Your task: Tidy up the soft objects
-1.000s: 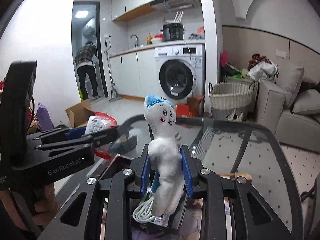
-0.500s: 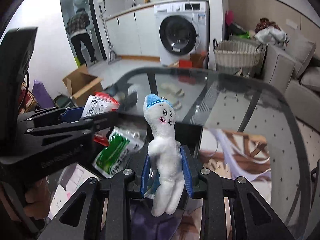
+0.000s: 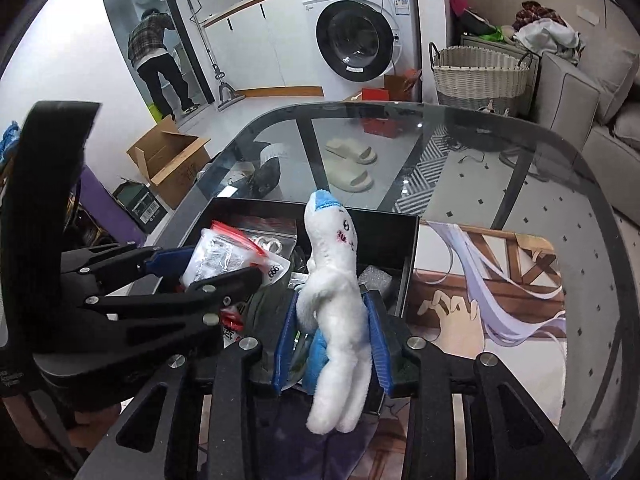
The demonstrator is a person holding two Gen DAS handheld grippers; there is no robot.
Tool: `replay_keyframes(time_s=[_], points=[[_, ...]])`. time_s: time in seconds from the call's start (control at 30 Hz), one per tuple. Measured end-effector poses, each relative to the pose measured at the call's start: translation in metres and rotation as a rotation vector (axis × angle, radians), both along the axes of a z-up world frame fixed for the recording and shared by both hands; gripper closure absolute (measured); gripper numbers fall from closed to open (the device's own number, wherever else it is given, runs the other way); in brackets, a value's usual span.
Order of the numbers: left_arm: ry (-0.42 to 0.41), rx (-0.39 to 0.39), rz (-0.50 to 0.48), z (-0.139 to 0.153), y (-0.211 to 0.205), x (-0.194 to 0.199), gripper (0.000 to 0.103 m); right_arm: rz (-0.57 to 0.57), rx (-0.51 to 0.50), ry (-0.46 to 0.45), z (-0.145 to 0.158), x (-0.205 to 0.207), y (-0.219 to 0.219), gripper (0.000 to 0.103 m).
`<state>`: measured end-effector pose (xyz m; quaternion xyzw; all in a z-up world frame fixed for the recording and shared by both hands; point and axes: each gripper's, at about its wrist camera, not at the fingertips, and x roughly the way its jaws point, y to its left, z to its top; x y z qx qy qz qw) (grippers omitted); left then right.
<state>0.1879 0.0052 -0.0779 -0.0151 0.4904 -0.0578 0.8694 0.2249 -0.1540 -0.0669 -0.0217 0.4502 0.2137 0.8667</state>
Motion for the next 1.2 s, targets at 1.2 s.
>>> replay_keyframes(time_s=[1.2], points=[[-0.290, 0.069, 0.058, 0.029, 0.026, -0.117, 0.024, -0.026, 0.059, -0.090, 0.030, -0.106, -0.026, 0.053]])
